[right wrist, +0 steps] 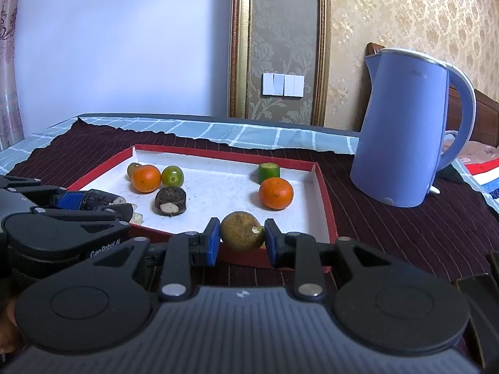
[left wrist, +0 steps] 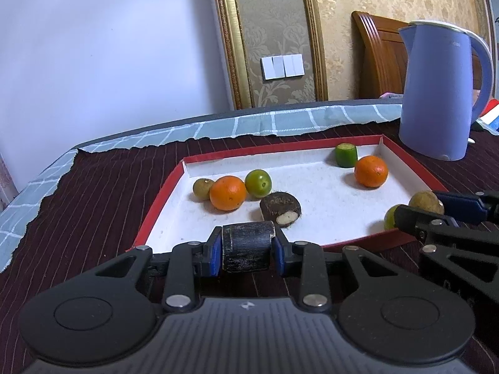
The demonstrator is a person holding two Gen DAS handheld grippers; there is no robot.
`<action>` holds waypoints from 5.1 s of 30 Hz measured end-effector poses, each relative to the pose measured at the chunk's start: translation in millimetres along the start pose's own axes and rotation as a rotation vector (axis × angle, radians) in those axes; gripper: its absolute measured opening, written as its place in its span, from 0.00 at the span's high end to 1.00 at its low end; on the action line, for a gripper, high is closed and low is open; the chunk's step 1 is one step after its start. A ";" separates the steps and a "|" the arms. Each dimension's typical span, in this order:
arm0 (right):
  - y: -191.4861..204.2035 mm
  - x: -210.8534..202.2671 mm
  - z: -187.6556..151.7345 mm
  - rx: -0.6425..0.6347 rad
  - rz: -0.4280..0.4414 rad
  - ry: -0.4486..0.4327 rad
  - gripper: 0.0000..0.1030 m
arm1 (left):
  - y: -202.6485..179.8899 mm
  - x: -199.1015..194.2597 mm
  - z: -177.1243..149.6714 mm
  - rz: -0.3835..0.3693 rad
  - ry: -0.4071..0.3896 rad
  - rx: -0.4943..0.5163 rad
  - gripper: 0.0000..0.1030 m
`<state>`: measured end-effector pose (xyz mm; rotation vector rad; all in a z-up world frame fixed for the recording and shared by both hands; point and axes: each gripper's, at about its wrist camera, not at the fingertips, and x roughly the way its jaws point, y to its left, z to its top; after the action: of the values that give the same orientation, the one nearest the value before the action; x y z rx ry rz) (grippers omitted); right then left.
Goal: Organize fruits
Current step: 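Lift the dark cylindrical piece and brown round fruit and carry them over the tray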
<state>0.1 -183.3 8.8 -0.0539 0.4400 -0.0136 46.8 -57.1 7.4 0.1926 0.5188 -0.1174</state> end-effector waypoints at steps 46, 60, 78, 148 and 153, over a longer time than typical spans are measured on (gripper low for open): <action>-11.9 58.5 46.5 0.027 -0.007 0.029 0.72 | -3.8 59.8 45.1 0.052 0.021 0.007 0.69; -16.9 72.2 50.8 0.051 -0.016 0.035 0.72 | -4.0 71.7 53.6 0.061 0.020 -0.002 0.69; -22.9 93.7 58.7 0.054 -0.030 0.048 0.72 | -2.9 94.5 61.5 0.069 0.019 -0.011 0.69; -39.7 123.7 53.7 0.124 -0.086 0.026 0.72 | -21.6 106.4 57.9 0.021 -0.060 0.009 0.69; -40.5 125.8 51.8 0.125 -0.105 0.031 0.72 | -24.0 105.9 57.5 0.000 -0.060 0.005 0.69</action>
<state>135.9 -224.3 4.4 0.0459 0.4663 -0.1454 161.9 -99.4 -0.6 0.1931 0.4590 -0.1237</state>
